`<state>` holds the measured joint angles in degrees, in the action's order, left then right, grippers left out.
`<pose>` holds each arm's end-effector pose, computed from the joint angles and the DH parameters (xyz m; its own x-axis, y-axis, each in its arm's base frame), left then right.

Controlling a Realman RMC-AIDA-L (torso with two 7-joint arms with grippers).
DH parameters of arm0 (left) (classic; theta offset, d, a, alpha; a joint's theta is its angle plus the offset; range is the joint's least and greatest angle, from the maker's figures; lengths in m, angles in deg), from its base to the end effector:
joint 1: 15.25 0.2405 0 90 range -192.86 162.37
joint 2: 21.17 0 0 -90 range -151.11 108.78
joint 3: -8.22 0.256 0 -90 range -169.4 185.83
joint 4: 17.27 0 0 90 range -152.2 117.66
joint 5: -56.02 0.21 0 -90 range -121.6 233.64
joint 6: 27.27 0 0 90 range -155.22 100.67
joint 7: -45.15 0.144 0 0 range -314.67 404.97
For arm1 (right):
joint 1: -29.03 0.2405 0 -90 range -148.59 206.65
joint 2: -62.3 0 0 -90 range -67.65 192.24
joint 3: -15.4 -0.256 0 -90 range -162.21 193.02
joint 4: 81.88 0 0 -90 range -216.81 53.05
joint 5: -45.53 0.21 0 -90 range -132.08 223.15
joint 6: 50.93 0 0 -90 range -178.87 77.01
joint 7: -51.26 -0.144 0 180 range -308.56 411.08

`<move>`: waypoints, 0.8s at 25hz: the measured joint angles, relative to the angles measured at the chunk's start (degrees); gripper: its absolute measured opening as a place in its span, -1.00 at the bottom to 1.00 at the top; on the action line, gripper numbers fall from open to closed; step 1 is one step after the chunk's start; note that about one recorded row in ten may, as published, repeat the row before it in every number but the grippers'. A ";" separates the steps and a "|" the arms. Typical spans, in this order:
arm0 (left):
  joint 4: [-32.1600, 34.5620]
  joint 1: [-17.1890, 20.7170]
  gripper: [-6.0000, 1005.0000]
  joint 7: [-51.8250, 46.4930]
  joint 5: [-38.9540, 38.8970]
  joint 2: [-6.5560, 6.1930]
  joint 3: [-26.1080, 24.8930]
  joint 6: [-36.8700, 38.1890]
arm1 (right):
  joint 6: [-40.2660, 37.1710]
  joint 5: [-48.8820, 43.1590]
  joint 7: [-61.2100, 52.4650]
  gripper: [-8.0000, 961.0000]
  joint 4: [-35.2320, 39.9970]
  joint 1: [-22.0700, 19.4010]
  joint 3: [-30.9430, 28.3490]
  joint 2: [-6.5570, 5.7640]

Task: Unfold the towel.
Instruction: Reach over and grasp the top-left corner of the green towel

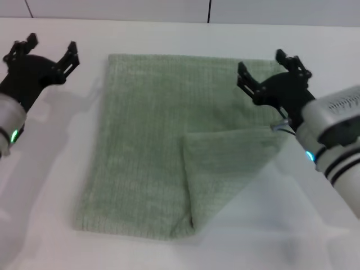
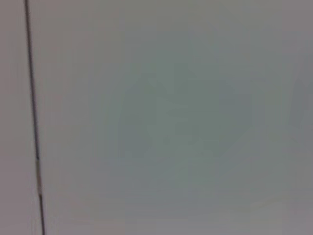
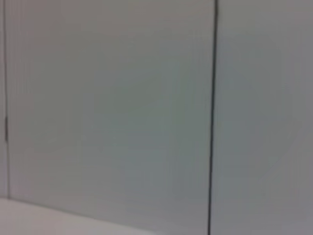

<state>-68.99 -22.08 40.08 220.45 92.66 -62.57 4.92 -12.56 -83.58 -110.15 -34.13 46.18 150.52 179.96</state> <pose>-0.2987 0.3339 0.0030 0.7724 0.0790 0.6302 0.6299 -0.2219 -0.7443 0.2276 0.3262 -0.0902 0.7684 -0.0753 -0.6355 -0.6112 -0.3808 -0.6939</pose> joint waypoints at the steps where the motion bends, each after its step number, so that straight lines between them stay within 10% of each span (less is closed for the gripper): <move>1: -3.56 0.34 0.54 -0.43 0.50 -0.49 -0.30 -4.20 | 0.00 0.00 0.00 0.73 0.00 0.00 0.00 0.00; 8: -20.53 1.01 0.25 -1.45 0.91 -2.14 -3.09 -33.80 | -11.47 -1.83 0.44 0.73 7.92 -1.03 -5.94 -0.18; 15: -27.90 -3.79 -0.09 12.38 0.68 3.76 -11.89 -59.71 | -51.97 -3.38 0.49 0.73 26.12 -1.38 -22.38 -0.18; 20: -26.93 -9.19 -0.25 16.08 -0.44 4.12 -14.13 -70.42 | -75.71 -3.75 1.36 0.73 33.56 0.89 -32.54 0.78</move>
<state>-95.93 -31.27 56.16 220.00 96.78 -76.70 -65.50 -88.27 -87.34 -108.79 -0.57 47.07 117.97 180.74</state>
